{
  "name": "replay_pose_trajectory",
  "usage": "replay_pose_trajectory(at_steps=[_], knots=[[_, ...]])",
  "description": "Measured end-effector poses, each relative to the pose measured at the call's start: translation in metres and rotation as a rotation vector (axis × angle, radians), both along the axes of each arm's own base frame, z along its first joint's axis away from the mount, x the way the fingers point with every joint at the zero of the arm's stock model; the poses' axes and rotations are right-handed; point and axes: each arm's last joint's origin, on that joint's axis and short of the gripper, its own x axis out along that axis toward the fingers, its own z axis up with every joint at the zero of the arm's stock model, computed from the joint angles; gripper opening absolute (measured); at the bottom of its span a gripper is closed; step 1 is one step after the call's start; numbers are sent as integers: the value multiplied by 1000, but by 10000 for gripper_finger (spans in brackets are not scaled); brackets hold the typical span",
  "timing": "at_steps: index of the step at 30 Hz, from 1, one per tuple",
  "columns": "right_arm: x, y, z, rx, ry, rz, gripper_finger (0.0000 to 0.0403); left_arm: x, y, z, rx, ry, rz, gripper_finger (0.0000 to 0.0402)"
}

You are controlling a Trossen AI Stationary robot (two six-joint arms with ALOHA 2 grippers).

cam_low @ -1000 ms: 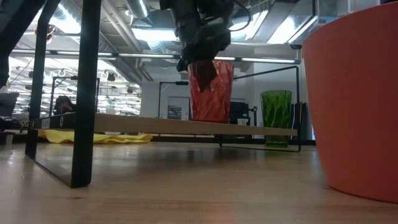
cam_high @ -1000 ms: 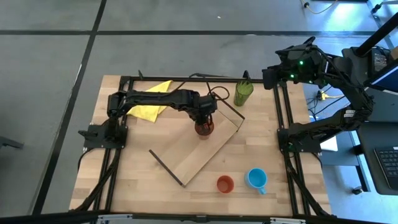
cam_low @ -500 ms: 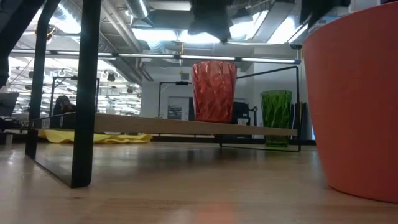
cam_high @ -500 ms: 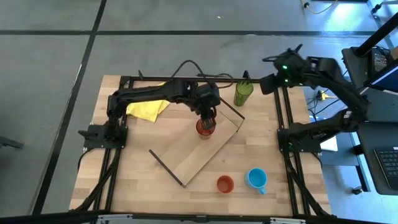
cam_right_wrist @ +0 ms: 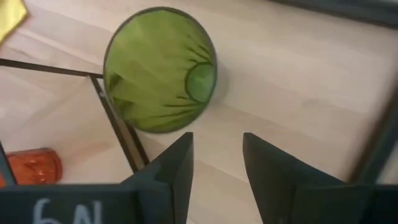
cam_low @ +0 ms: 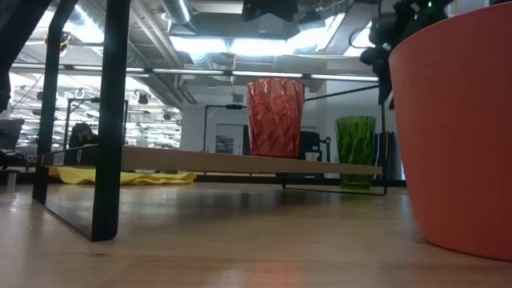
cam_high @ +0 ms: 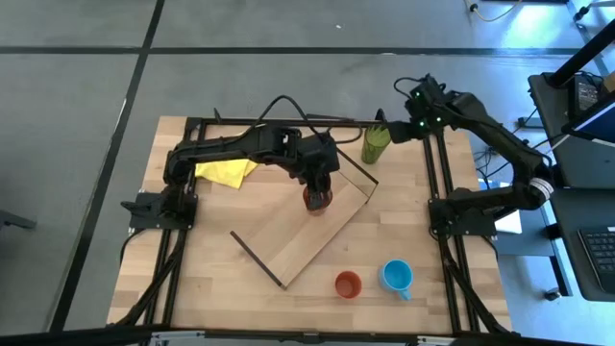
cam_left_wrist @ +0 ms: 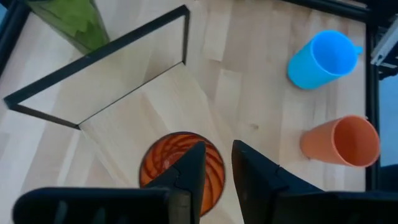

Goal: Stack small to large cups/mugs on shelf
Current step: Put the green cup on the shelf

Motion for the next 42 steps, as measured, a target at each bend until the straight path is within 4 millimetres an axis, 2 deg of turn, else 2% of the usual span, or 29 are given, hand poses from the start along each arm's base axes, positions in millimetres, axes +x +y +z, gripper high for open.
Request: replay_pose_trajectory(at_steps=[6,13,21,26,32,37,42], knots=[[7,-8,-27,-20,-81,22,140,0,-1,0,2,-2,5,71],[7,-15,-37,-51,-32,8,140,0,8,0,4,-3,29,71],[19,-33,-50,-78,-43,6,139,0,14,1,0,-10,60,72],[21,-35,-53,-78,-40,10,109,0,15,0,10,-4,75,73],[23,-36,-47,-93,-58,68,17,-1,16,0,24,-2,87,71],[25,-39,-30,-144,-62,84,18,-2,16,-1,37,14,96,70],[24,-35,9,-153,-44,132,11,-5,18,-10,100,85,138,70]])
